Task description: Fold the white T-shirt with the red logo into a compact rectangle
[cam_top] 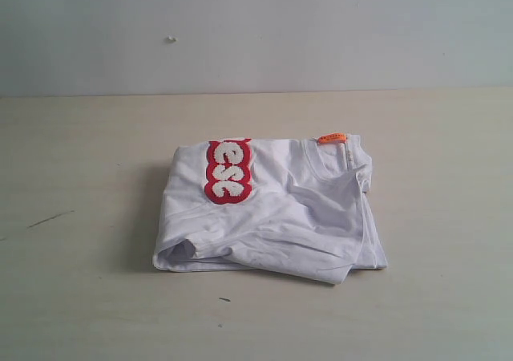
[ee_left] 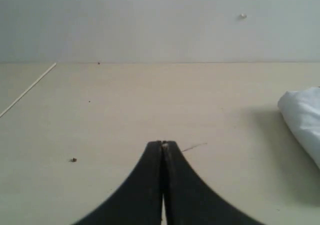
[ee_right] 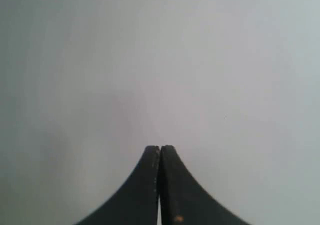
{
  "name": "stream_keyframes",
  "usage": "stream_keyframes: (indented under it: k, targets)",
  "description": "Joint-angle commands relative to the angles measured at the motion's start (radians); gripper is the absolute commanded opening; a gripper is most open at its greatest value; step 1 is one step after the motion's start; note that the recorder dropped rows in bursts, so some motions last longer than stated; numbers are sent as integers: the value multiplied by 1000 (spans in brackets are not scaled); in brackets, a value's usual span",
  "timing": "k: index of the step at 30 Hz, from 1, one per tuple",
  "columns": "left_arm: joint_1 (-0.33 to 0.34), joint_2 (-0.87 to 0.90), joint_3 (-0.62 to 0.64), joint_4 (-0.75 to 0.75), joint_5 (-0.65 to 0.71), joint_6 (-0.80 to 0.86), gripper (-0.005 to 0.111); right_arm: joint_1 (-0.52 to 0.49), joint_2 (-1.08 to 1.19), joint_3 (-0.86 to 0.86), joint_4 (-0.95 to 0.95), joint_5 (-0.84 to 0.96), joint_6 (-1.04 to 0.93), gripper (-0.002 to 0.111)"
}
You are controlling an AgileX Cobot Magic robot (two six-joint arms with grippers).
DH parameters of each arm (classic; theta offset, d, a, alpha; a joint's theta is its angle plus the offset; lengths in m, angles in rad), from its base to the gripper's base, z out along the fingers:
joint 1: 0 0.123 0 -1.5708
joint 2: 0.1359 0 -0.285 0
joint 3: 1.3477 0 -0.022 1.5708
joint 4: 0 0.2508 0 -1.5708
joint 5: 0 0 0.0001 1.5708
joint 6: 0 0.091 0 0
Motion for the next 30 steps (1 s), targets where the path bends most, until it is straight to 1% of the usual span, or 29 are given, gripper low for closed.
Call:
stream_keyframes:
  k: [1,5,30]
  targets:
    - [3,-4,0,-21,19,-5,0,-3,0,7,-2,2,0,0]
    - [3,-4,0,-23,83,-8,0,-3,0,7,-2,2,2,0]
    - [3,-4,0,-23,83,-5,0,-3,0,7,-2,2,0,0]
